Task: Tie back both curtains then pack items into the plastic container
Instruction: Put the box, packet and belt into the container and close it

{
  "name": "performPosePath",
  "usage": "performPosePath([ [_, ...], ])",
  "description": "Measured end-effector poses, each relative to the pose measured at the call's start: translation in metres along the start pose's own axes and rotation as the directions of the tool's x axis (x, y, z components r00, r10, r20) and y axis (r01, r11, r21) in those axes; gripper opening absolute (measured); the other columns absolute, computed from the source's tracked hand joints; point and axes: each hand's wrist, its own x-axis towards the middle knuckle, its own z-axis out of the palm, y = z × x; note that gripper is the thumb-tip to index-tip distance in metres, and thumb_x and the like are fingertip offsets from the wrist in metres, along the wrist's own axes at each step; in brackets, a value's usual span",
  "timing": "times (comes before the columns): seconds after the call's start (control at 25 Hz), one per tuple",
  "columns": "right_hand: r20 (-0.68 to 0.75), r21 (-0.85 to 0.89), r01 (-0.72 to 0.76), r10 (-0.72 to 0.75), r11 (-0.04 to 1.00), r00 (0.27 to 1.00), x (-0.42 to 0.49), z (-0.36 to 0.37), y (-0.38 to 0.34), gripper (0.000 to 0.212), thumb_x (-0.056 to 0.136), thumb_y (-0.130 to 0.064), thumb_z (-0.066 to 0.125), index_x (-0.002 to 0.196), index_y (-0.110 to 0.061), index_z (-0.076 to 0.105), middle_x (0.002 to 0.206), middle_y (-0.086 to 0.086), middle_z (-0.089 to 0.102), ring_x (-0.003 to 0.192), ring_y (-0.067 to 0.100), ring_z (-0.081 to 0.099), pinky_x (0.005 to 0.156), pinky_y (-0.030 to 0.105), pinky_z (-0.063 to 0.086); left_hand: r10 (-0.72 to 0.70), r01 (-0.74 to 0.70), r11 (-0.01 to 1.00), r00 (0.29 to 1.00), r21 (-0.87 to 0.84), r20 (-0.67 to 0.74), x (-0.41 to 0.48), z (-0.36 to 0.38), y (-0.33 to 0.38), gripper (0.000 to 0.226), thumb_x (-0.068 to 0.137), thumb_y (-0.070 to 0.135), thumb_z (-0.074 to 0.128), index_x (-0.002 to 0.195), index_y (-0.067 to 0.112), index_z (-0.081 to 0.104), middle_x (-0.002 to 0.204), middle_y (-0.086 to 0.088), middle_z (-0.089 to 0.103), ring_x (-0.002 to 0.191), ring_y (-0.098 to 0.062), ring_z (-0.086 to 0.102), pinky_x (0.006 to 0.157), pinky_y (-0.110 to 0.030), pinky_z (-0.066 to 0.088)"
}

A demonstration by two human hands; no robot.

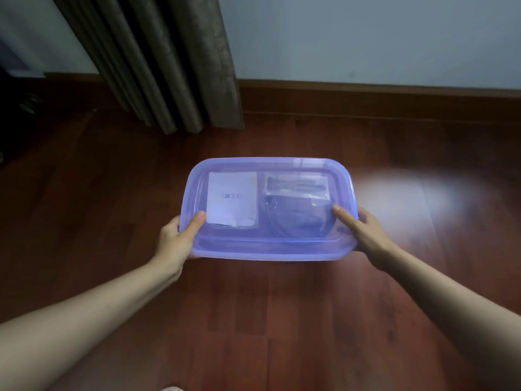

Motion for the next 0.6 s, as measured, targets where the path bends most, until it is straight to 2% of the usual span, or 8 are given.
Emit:
performPosePath([
  [0.12,0.158,-0.042,0.035,-0.028,0.998,0.987,0.011,0.031,-0.028,0.034,0.081,-0.034,0.072,0.112,-0.030,0.059,0.096,-0.006,0.072,0.080,0.013,0.071,0.058,0.029,0.054,0.024,-0.025,1.000,0.998,-0.009,-0.056,0.019,-0.031,0.014,0.023,0.086,0.038,0.065,0.097,0.017,0.066,0.097,-0.012,0.071,0.090,-0.032,0.069,0.069,-0.048,0.058],
  [0.2,0.236,-0.064,0.014,0.002,0.998,0.972,0.018,0.062,-0.048,0.054,0.075,-0.026,0.077,0.121,-0.031,0.049,0.106,-0.004,0.070,0.088,0.013,0.071,0.059,0.028,0.055,0.036,-0.038,0.999,0.995,-0.022,-0.092,0.026,-0.062,0.028,0.021,0.087,0.035,0.064,0.095,0.015,0.066,0.093,-0.012,0.070,0.086,-0.031,0.068,0.060,-0.035,0.058],
  [0.32,0.324,-0.062,-0.086,0.102,0.994,0.940,0.027,0.119,-0.080,0.074,0.066,-0.027,0.084,0.127,-0.028,0.042,0.117,0.004,0.065,0.089,0.017,0.069,0.063,0.034,0.055,0.000,-0.005,1.000,0.985,-0.029,-0.174,0.029,-0.123,0.045,0.020,0.087,0.033,0.065,0.096,0.015,0.067,0.098,-0.013,0.071,0.090,-0.030,0.068,0.072,-0.039,0.059],
  [0.48,0.439,-0.090,-0.187,0.207,0.978,0.874,0.033,0.206,-0.133,0.060,0.076,-0.031,0.076,0.125,-0.040,0.042,0.116,0.001,0.063,0.084,0.023,0.066,0.061,0.039,0.055,-0.029,0.013,0.998,0.956,-0.056,-0.292,0.032,-0.213,0.077,0.023,0.086,0.032,0.065,0.101,0.014,0.067,0.100,-0.017,0.070,0.092,-0.033,0.068,0.058,-0.032,0.059],
  [0.6,0.480,-0.058,-0.236,0.234,0.970,0.845,0.026,0.276,-0.165,0.053,0.082,-0.030,0.071,0.126,-0.036,0.042,0.119,0.001,0.061,0.093,0.024,0.066,0.057,0.036,0.056,-0.075,0.040,0.995,0.917,-0.096,-0.391,0.035,-0.272,0.102,0.027,0.085,0.031,0.067,0.101,0.010,0.065,0.095,-0.014,0.068,0.086,-0.032,0.065,0.067,-0.038,0.055],
])
